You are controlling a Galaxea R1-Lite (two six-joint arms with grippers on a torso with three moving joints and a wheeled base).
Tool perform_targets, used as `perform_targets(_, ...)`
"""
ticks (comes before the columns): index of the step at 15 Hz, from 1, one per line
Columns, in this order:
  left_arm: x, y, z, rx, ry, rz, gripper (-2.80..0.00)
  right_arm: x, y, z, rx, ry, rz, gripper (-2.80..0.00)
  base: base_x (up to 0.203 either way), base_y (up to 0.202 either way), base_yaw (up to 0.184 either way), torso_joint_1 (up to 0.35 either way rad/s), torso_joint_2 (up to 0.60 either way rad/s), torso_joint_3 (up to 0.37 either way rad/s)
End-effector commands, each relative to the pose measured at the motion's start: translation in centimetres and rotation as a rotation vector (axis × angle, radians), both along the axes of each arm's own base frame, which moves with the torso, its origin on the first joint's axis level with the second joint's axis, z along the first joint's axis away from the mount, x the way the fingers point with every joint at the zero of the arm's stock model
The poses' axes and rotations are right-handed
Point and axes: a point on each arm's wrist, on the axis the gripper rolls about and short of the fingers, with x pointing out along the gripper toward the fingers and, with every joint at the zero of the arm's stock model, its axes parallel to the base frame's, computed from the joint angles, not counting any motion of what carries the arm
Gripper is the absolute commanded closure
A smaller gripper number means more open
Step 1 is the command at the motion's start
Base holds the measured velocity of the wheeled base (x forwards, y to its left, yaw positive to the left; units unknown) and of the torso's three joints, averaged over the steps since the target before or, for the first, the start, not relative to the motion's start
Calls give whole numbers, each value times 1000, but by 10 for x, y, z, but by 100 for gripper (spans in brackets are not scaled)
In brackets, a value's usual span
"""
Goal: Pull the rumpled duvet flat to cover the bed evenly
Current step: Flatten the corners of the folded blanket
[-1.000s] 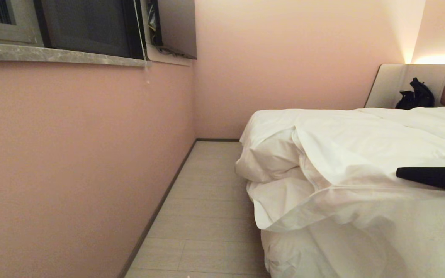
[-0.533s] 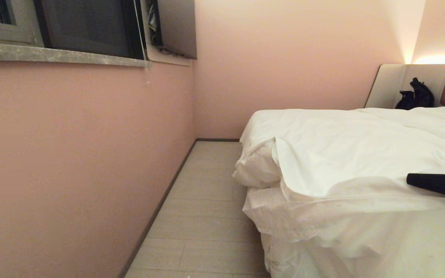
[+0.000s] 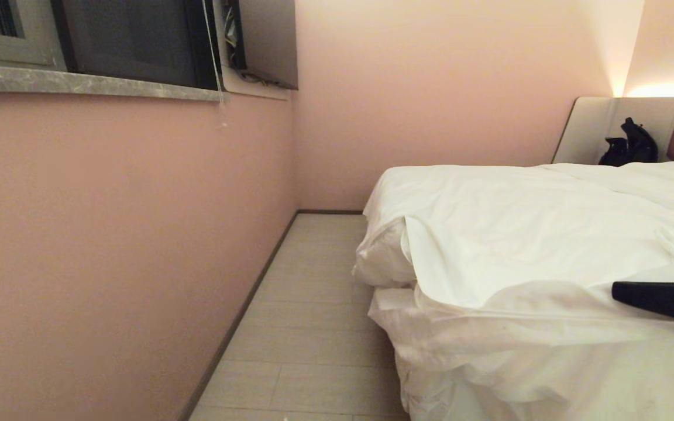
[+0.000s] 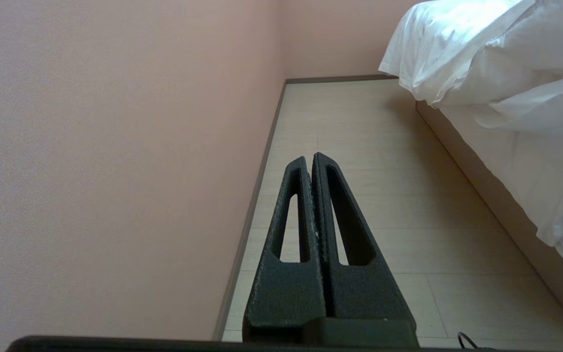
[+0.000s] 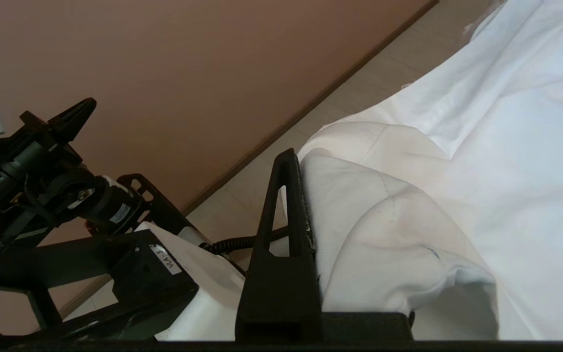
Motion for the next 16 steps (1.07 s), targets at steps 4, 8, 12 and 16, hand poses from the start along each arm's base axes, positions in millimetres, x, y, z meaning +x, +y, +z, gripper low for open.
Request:
perform_targets(4,0,0,0,1,1,-1,0,0,3,-5,-15,17,15,0,0,0,0,0,0,0)
perform_targets(8,0,0,0,1,1,0,0,-1,3,-9,-23,25,19,-280,0,0,0,0,0,0)
perform_targets(12,0,0,0,1,1,-1,0,-3,5,-16,-53,43,49,-280,0,0,0,0,0,0)
perform_targets(16,0,0,0,1,1,1,0,-7,2,-26,-61,63,84,-280,0,0,0,0,0,0)
